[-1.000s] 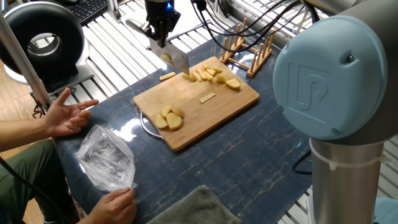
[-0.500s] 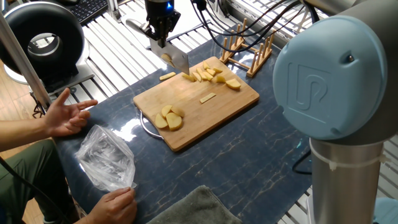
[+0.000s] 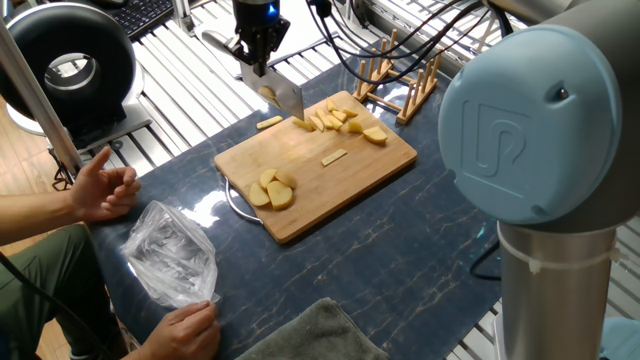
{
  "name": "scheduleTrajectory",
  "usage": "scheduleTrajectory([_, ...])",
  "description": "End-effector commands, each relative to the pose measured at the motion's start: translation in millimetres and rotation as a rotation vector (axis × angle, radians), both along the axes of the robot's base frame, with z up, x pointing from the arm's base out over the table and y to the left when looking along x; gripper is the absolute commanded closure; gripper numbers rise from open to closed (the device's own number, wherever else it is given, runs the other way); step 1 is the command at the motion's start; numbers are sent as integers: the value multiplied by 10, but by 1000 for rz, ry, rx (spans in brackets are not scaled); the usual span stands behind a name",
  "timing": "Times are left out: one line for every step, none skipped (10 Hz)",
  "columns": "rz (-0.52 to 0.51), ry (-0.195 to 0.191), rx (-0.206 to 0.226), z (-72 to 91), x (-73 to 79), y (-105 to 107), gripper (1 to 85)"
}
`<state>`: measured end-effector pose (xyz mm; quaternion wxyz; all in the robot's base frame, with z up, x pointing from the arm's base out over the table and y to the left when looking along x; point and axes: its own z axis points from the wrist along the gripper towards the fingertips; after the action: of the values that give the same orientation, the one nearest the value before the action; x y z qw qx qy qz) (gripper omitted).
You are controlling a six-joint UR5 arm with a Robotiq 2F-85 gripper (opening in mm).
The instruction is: Chop the potatoes
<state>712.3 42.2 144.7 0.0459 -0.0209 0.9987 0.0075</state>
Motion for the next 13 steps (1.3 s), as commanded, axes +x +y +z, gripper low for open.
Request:
scheduleTrajectory([-6,-3,12,10,10,18,847])
scheduleTrajectory([-6,-3,12,3,15,17,847])
scheduleTrajectory([-6,-4,12,3,23,9,847])
scheduleTrajectory([-6,-4,11,7,23,-2,847])
scheduleTrajectory([-1,-4,7,9,25,-21,847])
scheduleTrajectory([5,-3,3,6,24,-32,847])
scheduleTrajectory([5,-3,8,6,24,-20,847])
scheduleTrajectory([5,-5,8,9,29,-20,847])
scheduleTrajectory([5,-5,10,11,29,-16,847])
scheduleTrajectory([5,-3,7,9,25,-26,847])
scheduleTrajectory([5,-3,10,10,24,-18,847])
scheduleTrajectory([5,-3,10,10,24,-18,847])
scheduleTrajectory([7,-1,6,8,22,-26,847])
